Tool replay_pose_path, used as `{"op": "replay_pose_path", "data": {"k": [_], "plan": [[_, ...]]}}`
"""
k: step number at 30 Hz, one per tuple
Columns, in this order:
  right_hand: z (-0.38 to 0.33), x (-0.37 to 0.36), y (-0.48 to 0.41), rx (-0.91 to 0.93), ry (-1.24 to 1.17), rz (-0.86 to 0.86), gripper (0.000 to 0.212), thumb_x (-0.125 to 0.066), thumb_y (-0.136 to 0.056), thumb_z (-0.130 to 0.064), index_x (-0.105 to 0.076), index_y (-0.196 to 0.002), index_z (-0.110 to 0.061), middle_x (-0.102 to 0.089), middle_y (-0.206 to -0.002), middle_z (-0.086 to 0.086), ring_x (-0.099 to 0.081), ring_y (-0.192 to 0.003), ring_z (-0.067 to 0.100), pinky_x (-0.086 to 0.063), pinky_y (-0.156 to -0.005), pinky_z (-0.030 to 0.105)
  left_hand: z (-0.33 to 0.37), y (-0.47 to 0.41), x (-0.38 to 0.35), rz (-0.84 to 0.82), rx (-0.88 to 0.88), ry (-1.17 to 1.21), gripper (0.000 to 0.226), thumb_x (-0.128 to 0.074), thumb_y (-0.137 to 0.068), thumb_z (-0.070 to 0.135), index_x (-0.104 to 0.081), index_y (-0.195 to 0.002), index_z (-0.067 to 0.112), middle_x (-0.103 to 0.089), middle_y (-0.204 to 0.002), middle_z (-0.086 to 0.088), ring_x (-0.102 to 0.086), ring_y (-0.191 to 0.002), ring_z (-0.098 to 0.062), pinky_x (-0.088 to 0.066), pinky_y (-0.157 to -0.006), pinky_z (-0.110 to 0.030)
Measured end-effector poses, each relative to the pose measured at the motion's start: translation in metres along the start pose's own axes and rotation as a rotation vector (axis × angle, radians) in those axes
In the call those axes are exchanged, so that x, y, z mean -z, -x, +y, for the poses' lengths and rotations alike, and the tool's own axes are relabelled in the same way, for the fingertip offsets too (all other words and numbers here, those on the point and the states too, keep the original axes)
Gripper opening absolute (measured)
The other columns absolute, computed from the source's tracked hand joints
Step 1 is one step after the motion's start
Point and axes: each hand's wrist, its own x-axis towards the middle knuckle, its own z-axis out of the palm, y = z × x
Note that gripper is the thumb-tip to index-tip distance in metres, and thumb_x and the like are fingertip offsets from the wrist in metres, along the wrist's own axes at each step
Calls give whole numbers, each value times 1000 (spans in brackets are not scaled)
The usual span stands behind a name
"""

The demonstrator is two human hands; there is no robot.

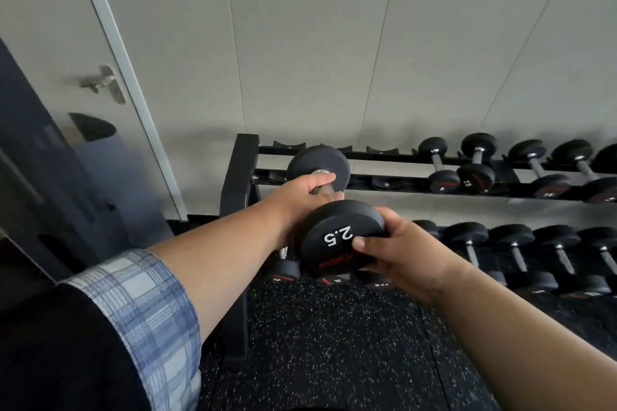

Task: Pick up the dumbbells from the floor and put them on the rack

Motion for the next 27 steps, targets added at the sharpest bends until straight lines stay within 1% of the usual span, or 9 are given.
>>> {"op": "replay_pose_path", "data": {"k": [3,6,7,8,9,10,14,21,27], "plan": [[4,8,-52,-17,24,-7,34,-74,-75,-2,-73,-104,-18,-75,-104,14,-71,-101,33,-58,-81,40,0,-46,28,40,9,1,56,-72,-88,20,-50,-139,16,-67,-103,-3,-69,-78,-12,-52,-66,-26],[8,9,-110,-29,86,12,34,-75,-74,-7,-73,-103,-26,-76,-103,8,-71,-101,28,-58,-82,40,4,-93,58,-26,114,101,68,-61,-95,24,-14,-136,-3,-59,-60,5,-58,-47,-11,-43,-55,-28],[8,9,-131,-29,97,22,38,-75,-73,-8,-71,-108,-24,-75,-105,9,-70,-103,29,-57,-86,44,8,-110,69,-40,140,126,67,-59,-96,27,-12,-133,-4,-67,-67,-1,-65,-51,-18,-43,-51,-28],[7,8,-153,-29,101,31,42,-75,-73,-9,-68,-113,-22,-74,-108,10,-69,-106,30,-56,-90,49,12,-129,82,-50,154,145,66,-58,-96,27,-14,-134,-3,-75,-96,-11,-72,-71,-28,-45,-50,-27],[6,8,-176,-32,102,39,45,-74,-74,-10,-65,-117,-19,-72,-113,13,-68,-109,32,-54,-93,53,16,-148,96,-58,161,158,65,-59,-96,26,-18,-139,1,-59,-132,-18,-68,-93,-37,-47,-52,-27],[4,8,-199,-36,99,44,46,-72,-75,-11,-62,-120,-17,-70,-117,15,-66,-112,34,-53,-94,55,22,-167,110,-58,163,156,66,-60,-95,26,-22,-144,5,-41,-146,-19,-66,-101,-39,-49,-57,-28],[-8,9,-292,-37,64,49,43,-64,-84,-14,-57,-126,-13,-63,-128,20,-62,-118,34,-52,-97,52,48,-244,163,-35,236,155,54,-64,-90,34,-51,-140,16,-62,-104,-11,-63,-81,-23,-51,-77,-36],[-23,-1,-404,20,237,152,24,-67,-87,-19,-67,-109,-29,-73,-109,6,-68,-107,27,-57,-89,47,81,-329,229,-53,282,176,54,-59,-94,32,-46,-144,19,-54,-123,-9,-55,-100,-27,-43,-96,-42],[-39,0,-452,24,747,138,25,-70,-85,-37,-63,-108,-47,-74,-98,-15,-67,-91,-2,-50,-81,19,77,-376,264,-10,83,143,38,-66,-86,2,-62,-111,31,-65,-101,-11,-67,-72,-20,-54,-65,-31]]}}
